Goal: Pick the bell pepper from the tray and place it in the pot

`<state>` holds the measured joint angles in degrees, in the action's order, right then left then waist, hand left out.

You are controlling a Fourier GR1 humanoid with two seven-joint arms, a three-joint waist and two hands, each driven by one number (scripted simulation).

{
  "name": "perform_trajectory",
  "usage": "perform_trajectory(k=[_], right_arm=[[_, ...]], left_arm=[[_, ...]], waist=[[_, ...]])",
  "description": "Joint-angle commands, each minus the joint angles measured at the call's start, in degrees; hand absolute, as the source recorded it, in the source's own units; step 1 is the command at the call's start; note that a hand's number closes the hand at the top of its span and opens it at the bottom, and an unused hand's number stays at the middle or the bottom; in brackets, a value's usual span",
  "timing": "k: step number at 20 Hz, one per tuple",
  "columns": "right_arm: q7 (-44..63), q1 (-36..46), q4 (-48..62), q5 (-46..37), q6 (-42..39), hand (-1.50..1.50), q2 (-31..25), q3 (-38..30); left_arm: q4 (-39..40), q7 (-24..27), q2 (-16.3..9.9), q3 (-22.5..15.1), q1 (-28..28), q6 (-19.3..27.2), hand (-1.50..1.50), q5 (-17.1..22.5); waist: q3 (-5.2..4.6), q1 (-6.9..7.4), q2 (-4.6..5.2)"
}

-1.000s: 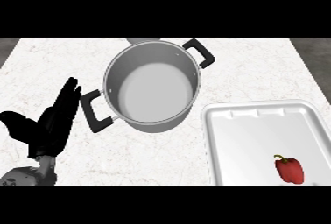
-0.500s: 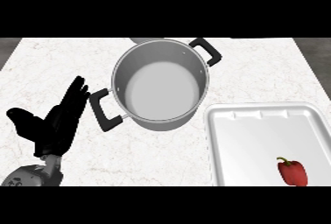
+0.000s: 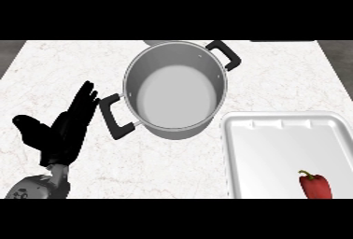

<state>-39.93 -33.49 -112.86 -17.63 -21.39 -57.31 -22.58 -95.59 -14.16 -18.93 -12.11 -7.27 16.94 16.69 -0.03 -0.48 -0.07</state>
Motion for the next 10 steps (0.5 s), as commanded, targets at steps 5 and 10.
perform_trajectory(k=[5,10], right_arm=[[-0.5,1.13,1.59,-13.26,-0.64,-1.5,6.28,1.14],[0.81,5.41,3.14,-18.59,0.19,-1.5,13.0,6.22]], left_arm=[[-2.2,-2.78,1.14,0.53,-0.12,-0.99,0.0,-2.26],[-2.79,-2.64,1.67,2.38,1.01,-2.3,0.0,-2.9]], waist=[[0.03,0.08,-0.02],[0.04,0.36,0.01]])
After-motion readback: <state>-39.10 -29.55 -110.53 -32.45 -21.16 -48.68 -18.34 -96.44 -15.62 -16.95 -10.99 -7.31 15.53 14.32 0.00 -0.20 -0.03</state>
